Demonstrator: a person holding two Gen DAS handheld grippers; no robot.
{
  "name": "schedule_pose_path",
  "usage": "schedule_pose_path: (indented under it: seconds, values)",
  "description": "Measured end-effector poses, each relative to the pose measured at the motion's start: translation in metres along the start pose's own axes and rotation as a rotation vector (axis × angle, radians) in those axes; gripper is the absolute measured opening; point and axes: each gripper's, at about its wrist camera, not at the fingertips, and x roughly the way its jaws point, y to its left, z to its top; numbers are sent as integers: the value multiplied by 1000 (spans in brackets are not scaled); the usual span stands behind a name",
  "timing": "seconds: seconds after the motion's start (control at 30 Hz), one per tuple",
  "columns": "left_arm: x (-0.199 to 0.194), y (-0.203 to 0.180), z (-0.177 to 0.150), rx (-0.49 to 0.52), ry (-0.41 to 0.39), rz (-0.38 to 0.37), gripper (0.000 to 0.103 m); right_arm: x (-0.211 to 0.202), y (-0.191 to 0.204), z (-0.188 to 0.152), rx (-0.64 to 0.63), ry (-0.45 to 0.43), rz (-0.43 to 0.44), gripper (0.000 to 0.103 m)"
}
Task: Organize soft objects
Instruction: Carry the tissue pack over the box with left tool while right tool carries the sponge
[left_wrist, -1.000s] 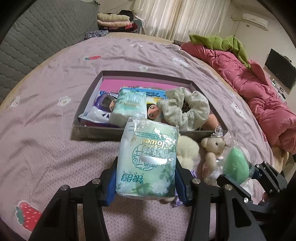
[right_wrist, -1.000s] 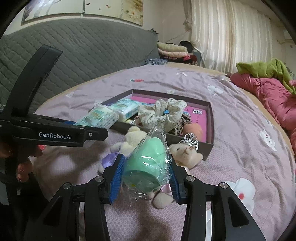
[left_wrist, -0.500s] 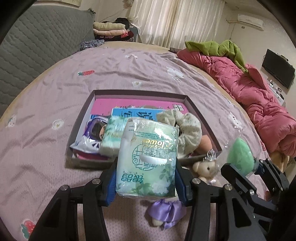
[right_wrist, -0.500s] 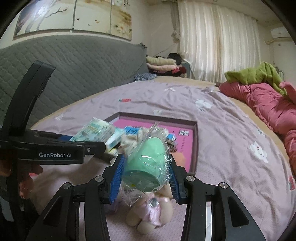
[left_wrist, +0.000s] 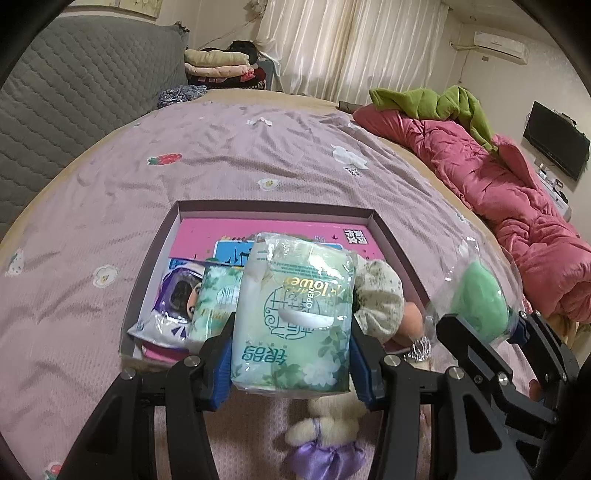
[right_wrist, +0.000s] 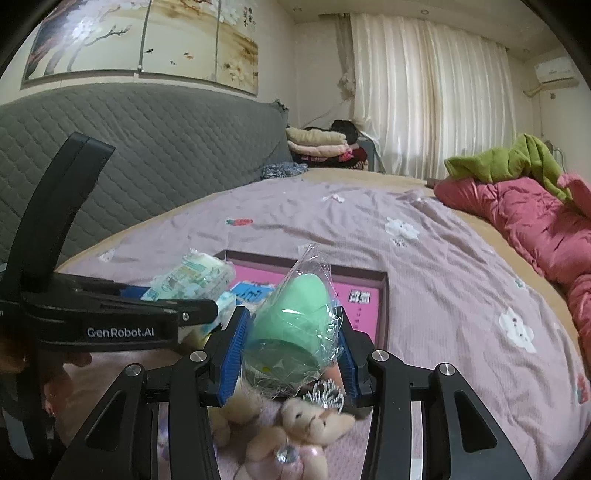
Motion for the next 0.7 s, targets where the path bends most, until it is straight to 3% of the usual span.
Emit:
schedule_pose_path:
  seconds: [0.2,0.53,0.7]
  values:
    - [13,1,10,-2,5,2,52,14,-3,4,-13,0,10,46]
    - [50,1,23,6,61,-4,52,53,-14,0,-39,95,27,46]
    - [66,-3,22,17,98,-12,52,73,-9,-8,-100,158,-26,46]
